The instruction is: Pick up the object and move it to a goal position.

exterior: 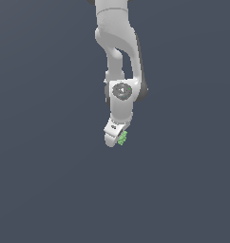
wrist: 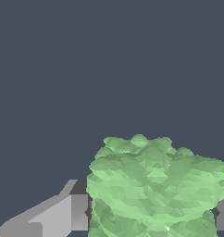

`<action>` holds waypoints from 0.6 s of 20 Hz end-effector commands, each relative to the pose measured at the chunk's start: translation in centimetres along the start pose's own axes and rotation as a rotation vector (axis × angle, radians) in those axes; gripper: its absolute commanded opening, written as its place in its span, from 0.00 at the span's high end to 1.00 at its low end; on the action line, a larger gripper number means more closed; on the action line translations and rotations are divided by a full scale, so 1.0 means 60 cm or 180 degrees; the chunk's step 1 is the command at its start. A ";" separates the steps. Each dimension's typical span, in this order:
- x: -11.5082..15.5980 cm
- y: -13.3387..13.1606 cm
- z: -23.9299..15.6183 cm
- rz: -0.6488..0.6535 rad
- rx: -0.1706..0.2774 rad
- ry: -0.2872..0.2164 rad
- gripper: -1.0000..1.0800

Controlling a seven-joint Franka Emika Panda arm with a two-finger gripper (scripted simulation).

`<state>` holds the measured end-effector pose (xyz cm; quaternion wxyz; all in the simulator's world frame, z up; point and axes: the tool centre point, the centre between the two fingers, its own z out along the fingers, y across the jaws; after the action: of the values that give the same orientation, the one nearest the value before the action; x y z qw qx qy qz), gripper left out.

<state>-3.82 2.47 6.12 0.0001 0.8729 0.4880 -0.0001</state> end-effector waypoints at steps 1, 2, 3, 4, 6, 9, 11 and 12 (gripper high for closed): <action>-0.043 -0.002 -0.011 0.0004 -0.0002 0.0000 1.00; -0.062 -0.003 -0.015 0.0004 -0.0002 0.0000 1.00; -0.079 -0.003 -0.019 0.0004 -0.0002 0.0000 1.00; -0.096 -0.004 -0.023 0.0004 -0.0002 0.0000 1.00; -0.130 -0.005 -0.031 0.0004 -0.0002 -0.0001 1.00; -0.175 -0.007 -0.042 0.0004 -0.0002 -0.0001 1.00; -0.201 -0.007 -0.049 0.0003 -0.0001 0.0000 1.00; -0.213 -0.007 -0.052 0.0003 -0.0001 0.0000 1.00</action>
<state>-10.20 -7.21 8.94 0.0003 0.8734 0.4870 -0.0002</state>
